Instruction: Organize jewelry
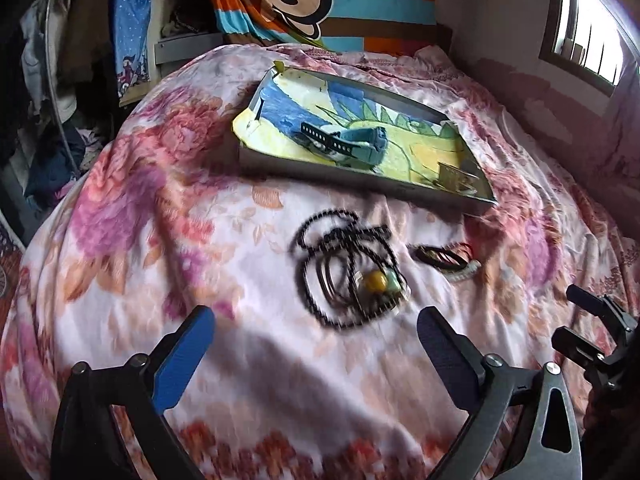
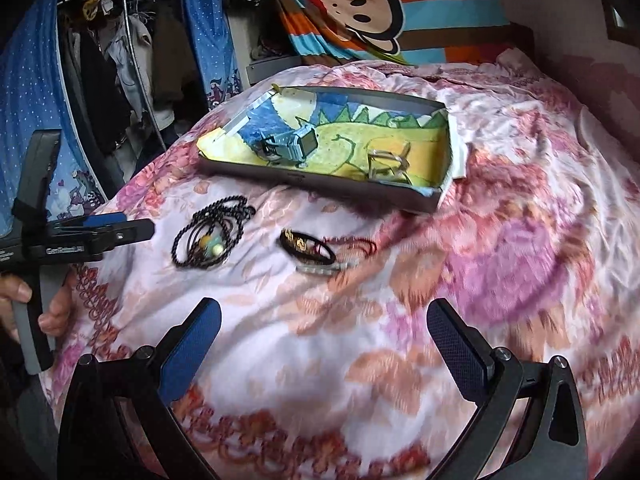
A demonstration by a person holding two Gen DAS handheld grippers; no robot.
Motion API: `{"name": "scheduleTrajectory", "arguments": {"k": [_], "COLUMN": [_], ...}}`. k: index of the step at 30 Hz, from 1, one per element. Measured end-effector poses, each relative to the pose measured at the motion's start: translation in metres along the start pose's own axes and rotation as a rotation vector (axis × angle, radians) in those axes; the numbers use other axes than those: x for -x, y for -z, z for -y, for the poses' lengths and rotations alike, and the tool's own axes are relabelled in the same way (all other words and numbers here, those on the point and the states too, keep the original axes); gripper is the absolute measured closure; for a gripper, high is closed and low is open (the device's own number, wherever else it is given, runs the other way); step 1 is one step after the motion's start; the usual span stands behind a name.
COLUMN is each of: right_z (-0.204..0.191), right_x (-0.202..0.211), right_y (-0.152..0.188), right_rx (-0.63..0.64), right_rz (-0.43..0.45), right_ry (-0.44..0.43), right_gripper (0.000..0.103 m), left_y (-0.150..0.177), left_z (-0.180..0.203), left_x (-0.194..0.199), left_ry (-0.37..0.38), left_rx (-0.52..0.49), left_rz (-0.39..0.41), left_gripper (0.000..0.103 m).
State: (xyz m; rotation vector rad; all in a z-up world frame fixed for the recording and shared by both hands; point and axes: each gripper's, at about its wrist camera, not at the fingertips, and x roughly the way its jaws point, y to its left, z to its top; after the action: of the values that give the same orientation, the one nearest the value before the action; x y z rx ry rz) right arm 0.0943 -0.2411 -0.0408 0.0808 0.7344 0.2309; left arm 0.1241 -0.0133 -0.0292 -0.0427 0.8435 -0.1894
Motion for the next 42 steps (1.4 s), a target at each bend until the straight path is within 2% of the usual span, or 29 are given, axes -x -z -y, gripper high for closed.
{"name": "scheduleTrajectory", "arguments": {"k": [4, 11, 18, 22, 28, 30, 35, 37, 42], "right_z": [0.001, 0.001, 0.002, 0.002, 0.000, -0.001, 0.000, 0.003, 0.006], "right_x": [-0.013, -0.046, -0.080, -0.093, -0.109, -0.112, -0.110, -0.110, -0.101], "right_y": [-0.009, -0.020, -0.030, -0.031, -0.028, -0.027, -0.026, -0.027, -0.031], "right_rx": [0.013, 0.024, 0.037, 0.044, 0.054, 0.059, 0.049, 0.040, 0.026], "right_rz": [0.013, -0.035, -0.097, -0.124, -0.175, -0.187, -0.179, -0.172, -0.136], "right_ry": [-0.013, -0.044, -0.069, -0.073, -0.085, -0.089, -0.091, -0.092, -0.101], "right_gripper": [0.010, 0.046, 0.069, 0.076, 0.085, 0.091, 0.097, 0.098, 0.098], "left_y": [-0.015, -0.034, -0.043, -0.043, -0.042, -0.043, -0.042, -0.043, -0.048], "left_z": [0.000, 0.005, 0.015, 0.020, 0.024, 0.022, 0.023, 0.023, 0.015], "left_x": [-0.019, -0.041, -0.061, -0.068, -0.082, -0.086, -0.087, -0.085, -0.078], "left_ry": [-0.006, 0.040, 0.071, 0.088, 0.052, 0.058, 0.068, 0.059, 0.088], "left_rx": [-0.030, -0.081, -0.142, -0.161, -0.199, -0.190, -0.186, -0.189, -0.133], "left_rz": [0.001, 0.009, -0.028, -0.054, -0.099, -0.110, -0.121, -0.122, -0.116], "left_gripper": [0.016, 0.031, 0.049, 0.053, 0.065, 0.068, 0.081, 0.091, 0.092]}}
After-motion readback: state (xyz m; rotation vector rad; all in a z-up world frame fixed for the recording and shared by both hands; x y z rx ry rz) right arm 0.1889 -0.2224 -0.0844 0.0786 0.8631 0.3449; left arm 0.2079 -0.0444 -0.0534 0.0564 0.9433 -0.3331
